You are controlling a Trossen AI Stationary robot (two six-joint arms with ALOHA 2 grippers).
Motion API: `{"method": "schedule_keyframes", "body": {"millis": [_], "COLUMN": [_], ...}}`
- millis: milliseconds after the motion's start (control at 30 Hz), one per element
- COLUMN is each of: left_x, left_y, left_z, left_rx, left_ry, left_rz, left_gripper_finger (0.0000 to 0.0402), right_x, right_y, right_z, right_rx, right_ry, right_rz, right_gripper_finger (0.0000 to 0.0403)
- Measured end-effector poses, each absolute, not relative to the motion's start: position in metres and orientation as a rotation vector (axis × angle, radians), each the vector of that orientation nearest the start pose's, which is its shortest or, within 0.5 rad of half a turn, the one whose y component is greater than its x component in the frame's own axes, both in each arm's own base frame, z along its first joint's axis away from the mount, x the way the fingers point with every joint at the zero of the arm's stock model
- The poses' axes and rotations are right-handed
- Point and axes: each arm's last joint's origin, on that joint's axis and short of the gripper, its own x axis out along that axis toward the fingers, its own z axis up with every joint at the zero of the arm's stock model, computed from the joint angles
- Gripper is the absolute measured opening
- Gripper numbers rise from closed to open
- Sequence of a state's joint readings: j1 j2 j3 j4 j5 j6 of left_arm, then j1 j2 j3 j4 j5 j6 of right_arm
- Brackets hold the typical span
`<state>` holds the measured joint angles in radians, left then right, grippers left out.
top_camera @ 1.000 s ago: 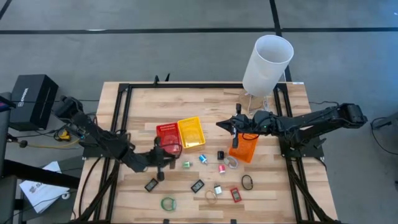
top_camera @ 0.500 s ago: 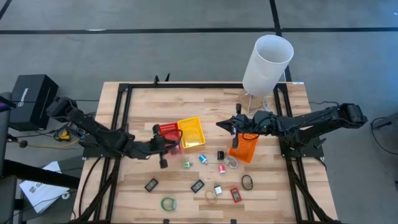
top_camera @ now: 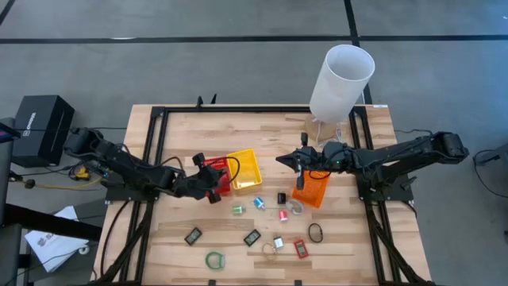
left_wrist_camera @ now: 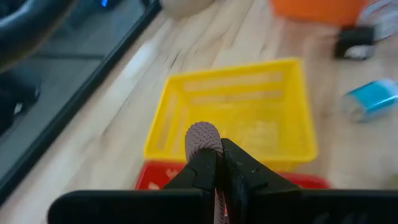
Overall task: Pick & Place Office items
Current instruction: Put the brown wrist watch into the red bin
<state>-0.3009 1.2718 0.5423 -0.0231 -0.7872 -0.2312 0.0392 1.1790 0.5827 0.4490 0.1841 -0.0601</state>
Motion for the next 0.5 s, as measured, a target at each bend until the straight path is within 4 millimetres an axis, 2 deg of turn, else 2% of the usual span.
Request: {"method": "schedule_keyframes", "body": {"millis": [267,500], "left_x": [0.232,0.235], "left_y": [-0.030,-0.019], "left_z": [0.162,0.154], "left_rx": [0.076,0.037], "left_ry": [0.679,0.714], "left_rz": [0.555,0.589], "left_gripper_finger": [0.0026,0.0029], "right_x": [0.251,0.251], "right_y": [0.004,0.004], "right_z": [0.242,0.241], "right_rx": [-0.079,-0.081], "right_ry": [0.177,0.190], "right_rz": [-0.140,-0.139], "right_gripper_finger": [0.0001,0.0001]}}
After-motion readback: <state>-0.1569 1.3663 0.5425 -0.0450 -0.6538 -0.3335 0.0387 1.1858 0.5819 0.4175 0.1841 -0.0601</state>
